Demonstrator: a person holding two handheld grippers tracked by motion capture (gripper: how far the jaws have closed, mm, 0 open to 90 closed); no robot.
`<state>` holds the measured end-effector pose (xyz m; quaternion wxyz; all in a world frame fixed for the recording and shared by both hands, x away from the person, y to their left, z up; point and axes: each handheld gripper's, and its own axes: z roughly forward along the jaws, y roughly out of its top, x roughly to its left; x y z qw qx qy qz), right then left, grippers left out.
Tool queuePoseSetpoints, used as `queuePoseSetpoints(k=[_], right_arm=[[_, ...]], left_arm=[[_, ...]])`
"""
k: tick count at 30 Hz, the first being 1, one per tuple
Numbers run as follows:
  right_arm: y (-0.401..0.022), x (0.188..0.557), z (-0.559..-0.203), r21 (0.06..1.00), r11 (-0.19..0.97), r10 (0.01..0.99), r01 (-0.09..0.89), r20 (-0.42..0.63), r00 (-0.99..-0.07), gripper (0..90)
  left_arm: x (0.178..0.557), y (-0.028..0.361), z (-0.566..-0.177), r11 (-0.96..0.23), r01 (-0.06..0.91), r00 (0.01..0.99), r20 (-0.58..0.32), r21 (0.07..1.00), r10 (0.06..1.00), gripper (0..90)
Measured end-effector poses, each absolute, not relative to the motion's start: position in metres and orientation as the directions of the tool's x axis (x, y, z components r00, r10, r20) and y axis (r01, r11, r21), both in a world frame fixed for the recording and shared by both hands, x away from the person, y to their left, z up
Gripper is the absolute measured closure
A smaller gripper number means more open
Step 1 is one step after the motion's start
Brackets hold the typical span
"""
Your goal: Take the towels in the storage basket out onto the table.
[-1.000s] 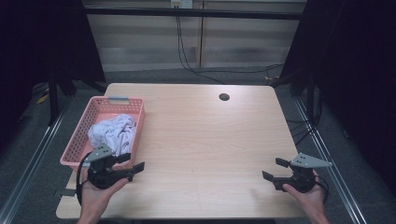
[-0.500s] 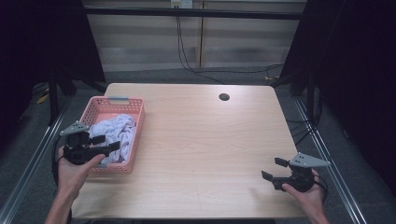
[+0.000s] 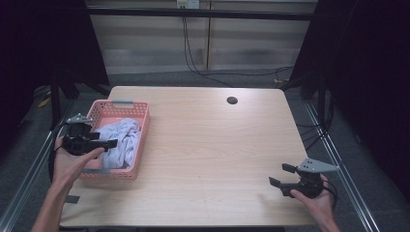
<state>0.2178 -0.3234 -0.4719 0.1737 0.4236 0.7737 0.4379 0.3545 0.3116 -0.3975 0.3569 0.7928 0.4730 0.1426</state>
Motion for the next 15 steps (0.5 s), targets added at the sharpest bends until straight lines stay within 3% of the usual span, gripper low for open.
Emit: queuePoseSetpoints(k=[15], right_arm=[[-0.322,0.216,-0.471,0.826,0.274,0.820,0.493,0.067,-0.568,22.1]], left_arm=[[0.391,0.289,-0.426,-0.351,0.722,0.505,-0.108,0.596,0.857,15.4]])
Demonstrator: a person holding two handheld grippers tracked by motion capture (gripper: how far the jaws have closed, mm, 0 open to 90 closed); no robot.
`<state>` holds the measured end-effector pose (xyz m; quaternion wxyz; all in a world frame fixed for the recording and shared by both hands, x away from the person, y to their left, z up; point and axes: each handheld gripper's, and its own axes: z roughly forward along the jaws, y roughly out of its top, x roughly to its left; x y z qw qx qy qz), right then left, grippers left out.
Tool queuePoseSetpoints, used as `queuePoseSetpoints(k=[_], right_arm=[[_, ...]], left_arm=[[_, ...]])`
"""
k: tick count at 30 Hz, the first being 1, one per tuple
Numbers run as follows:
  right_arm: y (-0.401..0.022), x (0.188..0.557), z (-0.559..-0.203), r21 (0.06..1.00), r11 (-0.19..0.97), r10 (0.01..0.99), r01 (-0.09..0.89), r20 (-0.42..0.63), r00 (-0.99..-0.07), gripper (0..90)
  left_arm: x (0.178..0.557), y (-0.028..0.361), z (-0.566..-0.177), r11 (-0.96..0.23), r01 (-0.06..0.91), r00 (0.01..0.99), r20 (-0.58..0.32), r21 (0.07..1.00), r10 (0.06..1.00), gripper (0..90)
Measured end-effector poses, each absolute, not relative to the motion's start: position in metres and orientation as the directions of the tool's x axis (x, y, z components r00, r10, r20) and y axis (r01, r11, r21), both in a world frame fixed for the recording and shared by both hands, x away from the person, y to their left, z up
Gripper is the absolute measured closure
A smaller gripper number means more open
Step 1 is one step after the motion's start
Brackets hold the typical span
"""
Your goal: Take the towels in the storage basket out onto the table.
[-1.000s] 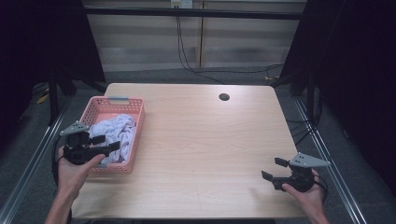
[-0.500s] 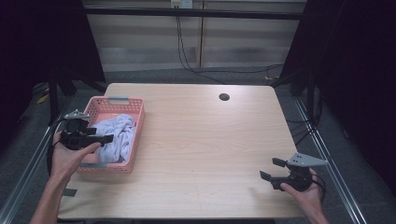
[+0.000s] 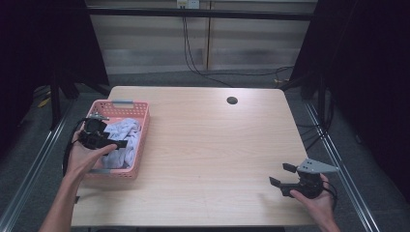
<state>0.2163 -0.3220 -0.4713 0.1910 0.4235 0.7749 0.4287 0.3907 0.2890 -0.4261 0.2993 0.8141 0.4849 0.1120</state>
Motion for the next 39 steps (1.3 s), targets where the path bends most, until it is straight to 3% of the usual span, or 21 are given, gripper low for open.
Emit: queuePoseSetpoints(k=[9,12,20,25,28,31,34,39], right_arm=[[-0.322,0.217,-0.472,0.824,0.275,0.817,0.496,0.071,-0.572,22.1],[-0.322,0.217,-0.472,0.823,0.278,0.814,0.496,0.072,-0.576,22.0],[-0.324,0.217,-0.473,0.820,0.269,0.813,0.504,0.088,-0.576,21.4],[-0.324,0.216,-0.472,0.818,0.267,0.809,0.509,0.097,-0.580,21.2],[-0.325,0.217,-0.473,0.817,0.266,0.807,0.512,0.102,-0.582,21.2],[-0.325,0.218,-0.473,0.817,0.266,0.801,0.512,0.108,-0.588,22.2],[-0.324,0.216,-0.474,0.813,0.275,0.791,0.513,0.113,-0.602,25.3],[-0.326,0.217,-0.474,0.813,0.264,0.800,0.519,0.116,-0.589,23.4]], left_arm=[[0.412,0.276,-0.441,-0.442,0.770,0.524,-0.060,0.460,0.850,7.5],[0.417,0.272,-0.448,-0.465,0.776,0.538,-0.060,0.427,0.841,0.5],[0.424,0.258,-0.464,-0.554,0.758,0.573,0.056,0.345,0.818,0.0],[0.429,0.256,-0.471,-0.534,0.771,0.541,0.084,0.347,0.837,0.1],[0.430,0.255,-0.468,-0.538,0.775,0.536,0.107,0.331,0.837,5.1],[0.433,0.259,-0.462,-0.534,0.783,0.525,0.122,0.320,0.843,19.8],[0.437,0.269,-0.457,-0.507,0.793,0.500,0.113,0.338,0.859,40.9],[0.436,0.275,-0.452,-0.480,0.800,0.492,0.063,0.360,0.868,49.1]])
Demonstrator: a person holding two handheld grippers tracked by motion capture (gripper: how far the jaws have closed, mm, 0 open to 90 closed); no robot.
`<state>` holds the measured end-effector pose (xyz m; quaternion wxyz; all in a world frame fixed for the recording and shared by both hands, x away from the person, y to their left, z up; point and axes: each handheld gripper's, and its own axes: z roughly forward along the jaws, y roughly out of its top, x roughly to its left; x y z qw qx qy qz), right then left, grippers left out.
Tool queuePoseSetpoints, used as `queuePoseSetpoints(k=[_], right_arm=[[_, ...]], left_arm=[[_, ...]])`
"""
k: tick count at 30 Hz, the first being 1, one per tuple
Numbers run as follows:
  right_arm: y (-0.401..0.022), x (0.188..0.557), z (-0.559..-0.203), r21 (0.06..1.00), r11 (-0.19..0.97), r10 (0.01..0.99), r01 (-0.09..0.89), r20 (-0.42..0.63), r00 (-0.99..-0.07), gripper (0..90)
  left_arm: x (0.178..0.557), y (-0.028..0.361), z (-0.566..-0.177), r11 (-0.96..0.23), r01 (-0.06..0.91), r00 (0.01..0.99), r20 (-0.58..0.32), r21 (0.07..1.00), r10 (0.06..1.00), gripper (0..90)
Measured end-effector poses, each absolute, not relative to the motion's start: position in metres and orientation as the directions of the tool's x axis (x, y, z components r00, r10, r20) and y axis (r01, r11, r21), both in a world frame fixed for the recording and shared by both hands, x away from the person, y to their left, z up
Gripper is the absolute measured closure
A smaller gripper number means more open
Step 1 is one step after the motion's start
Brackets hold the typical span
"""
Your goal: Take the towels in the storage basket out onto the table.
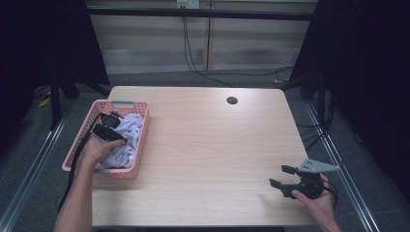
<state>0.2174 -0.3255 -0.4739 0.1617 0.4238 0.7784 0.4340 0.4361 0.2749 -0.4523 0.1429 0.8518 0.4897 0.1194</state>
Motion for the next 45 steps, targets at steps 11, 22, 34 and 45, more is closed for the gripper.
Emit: queuePoseSetpoints(k=[11,22,34,45], right_arm=[[-0.323,0.220,-0.475,0.810,0.268,0.800,0.522,0.115,-0.589,23.4],[-0.323,0.219,-0.474,0.809,0.266,0.800,0.524,0.118,-0.588,23.3],[-0.323,0.220,-0.474,0.806,0.258,0.805,0.532,0.125,-0.580,23.3],[-0.323,0.220,-0.474,0.807,0.261,0.803,0.530,0.123,-0.583,23.3]], left_arm=[[0.426,0.303,-0.445,-0.392,0.808,0.485,-0.119,0.441,0.867,60.7],[0.409,0.332,-0.427,-0.269,0.772,0.464,-0.221,0.575,0.858,60.8],[0.403,0.346,-0.404,-0.214,0.723,0.470,-0.241,0.657,0.849,60.9],[0.400,0.349,-0.382,-0.174,0.693,0.473,-0.260,0.700,0.842,60.8]])
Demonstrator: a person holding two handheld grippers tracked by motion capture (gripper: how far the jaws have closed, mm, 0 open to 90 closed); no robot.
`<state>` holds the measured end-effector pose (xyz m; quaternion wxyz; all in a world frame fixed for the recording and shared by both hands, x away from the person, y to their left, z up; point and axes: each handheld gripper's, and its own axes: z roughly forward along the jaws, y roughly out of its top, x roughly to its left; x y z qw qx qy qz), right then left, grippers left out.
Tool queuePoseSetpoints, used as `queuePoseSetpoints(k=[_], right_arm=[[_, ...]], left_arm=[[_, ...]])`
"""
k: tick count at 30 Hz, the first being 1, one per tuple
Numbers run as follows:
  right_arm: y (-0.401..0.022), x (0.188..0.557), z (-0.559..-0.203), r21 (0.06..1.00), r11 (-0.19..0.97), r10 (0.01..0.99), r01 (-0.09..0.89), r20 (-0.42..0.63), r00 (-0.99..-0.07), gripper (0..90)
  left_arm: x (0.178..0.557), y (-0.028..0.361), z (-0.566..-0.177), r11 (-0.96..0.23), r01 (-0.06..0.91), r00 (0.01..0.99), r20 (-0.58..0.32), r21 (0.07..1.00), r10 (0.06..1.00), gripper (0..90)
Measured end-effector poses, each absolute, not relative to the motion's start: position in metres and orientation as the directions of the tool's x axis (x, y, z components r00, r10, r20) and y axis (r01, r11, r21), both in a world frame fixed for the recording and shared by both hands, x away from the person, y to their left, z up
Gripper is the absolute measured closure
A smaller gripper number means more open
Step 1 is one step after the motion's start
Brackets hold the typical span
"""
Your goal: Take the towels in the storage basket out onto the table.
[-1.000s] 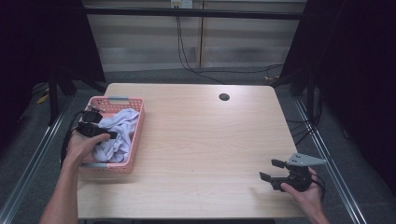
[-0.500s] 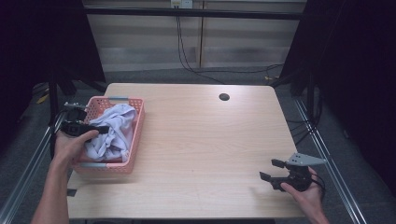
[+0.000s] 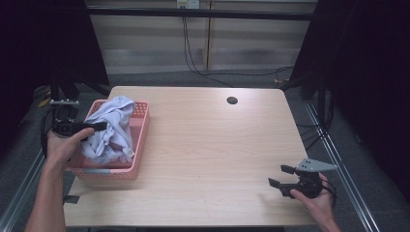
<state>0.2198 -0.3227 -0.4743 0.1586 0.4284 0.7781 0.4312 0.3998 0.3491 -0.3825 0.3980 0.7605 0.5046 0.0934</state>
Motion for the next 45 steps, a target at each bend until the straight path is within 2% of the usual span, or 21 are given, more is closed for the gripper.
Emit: queuePoseSetpoints(k=[24,32,45], right_arm=[[-0.323,0.220,-0.474,0.806,0.257,0.804,0.533,0.127,-0.581,23.2],[-0.324,0.219,-0.473,0.807,0.260,0.803,0.530,0.124,-0.583,23.3],[-0.323,0.219,-0.474,0.805,0.270,0.799,0.528,0.119,-0.590,23.1]], left_arm=[[0.398,0.351,-0.345,-0.157,0.638,0.489,-0.239,0.754,0.839,60.6],[0.395,0.353,-0.338,-0.125,0.652,0.460,-0.260,0.748,0.849,60.7],[0.390,0.352,-0.309,-0.110,0.599,0.479,-0.245,0.793,0.843,60.3]])
